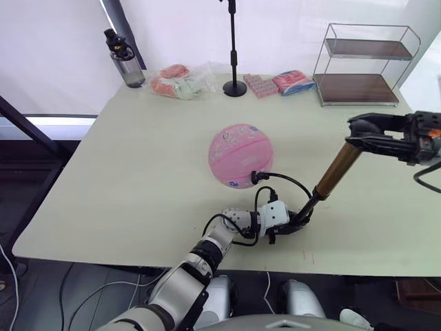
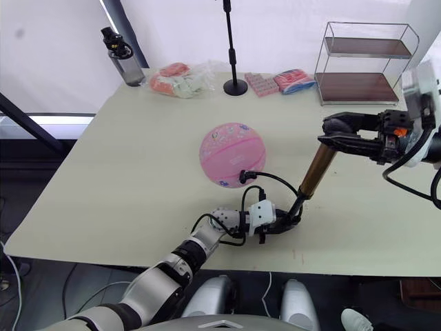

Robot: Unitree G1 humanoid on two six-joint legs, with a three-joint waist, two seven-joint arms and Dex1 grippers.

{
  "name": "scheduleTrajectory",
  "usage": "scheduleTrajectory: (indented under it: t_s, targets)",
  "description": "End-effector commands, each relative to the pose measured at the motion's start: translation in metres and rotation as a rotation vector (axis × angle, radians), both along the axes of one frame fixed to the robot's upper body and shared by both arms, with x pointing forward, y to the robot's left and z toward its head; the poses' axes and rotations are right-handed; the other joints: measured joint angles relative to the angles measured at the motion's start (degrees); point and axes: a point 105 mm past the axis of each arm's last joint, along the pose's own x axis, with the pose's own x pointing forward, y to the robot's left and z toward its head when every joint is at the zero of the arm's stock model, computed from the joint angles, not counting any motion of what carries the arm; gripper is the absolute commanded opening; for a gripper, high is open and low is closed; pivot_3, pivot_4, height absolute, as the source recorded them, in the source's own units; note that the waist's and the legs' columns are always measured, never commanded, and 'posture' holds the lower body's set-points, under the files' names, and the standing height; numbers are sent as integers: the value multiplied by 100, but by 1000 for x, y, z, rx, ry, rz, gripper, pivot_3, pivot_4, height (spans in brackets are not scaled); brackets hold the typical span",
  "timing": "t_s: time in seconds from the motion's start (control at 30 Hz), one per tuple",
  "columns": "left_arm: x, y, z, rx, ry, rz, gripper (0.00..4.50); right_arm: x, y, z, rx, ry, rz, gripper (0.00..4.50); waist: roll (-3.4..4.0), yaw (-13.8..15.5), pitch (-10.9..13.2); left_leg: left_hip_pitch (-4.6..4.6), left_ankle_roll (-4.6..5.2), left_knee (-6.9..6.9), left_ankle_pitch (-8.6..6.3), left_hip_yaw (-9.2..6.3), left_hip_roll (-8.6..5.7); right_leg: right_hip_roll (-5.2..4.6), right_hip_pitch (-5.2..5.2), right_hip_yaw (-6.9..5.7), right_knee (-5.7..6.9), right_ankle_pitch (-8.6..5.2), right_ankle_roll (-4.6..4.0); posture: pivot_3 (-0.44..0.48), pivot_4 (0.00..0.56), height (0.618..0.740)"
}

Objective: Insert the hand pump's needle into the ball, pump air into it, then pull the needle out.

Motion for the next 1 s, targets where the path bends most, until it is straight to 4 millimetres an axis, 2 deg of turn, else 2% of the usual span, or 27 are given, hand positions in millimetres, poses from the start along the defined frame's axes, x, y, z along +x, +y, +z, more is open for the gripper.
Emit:
scheduleTrajectory:
  t_s: [0.03,0.23,0.37,0.53,0.7,0.87,1.0]
  targets:
    - [-30,31,-59,217,161,-13,1124,-2,-12,29,11,-115,-61,1714,2,0,0,0,0,0,0,0,0,0,-1,0,0,0,0,0,150,736]
    - [-28,32,-59,211,169,3,1124,1,-9,32,15,-121,-59,1714,15,1,10,-3,0,0,0,1,0,-1,-3,1,0,0,0,0,150,736]
    - [-28,33,-59,211,167,7,1124,3,-6,7,-35,-77,-54,1714,15,0,8,-4,0,0,0,1,0,-1,-3,1,0,0,0,0,150,736]
    - [-28,33,-59,215,160,-1,1124,8,4,-38,-82,-43,-56,1714,-8,-14,-20,4,0,-3,0,-1,0,1,1,0,0,0,0,0,150,736]
    - [-28,33,-59,214,163,6,1124,5,17,-99,-147,-6,-38,1714,-24,-23,-52,12,0,-5,0,-3,1,5,3,0,4,-1,-1,0,150,736]
    - [-26,33,-58,212,164,14,1124,3,22,-146,-233,-13,-34,1714,-33,-36,-80,18,0,-7,0,2,1,5,5,7,4,0,0,0,150,736]
    - [-26,32,-58,209,164,19,1124,-1,26,-176,-279,-25,-17,1714,-35,-34,-94,27,0,-7,0,-3,1,10,9,5,10,-1,-1,0,150,736]
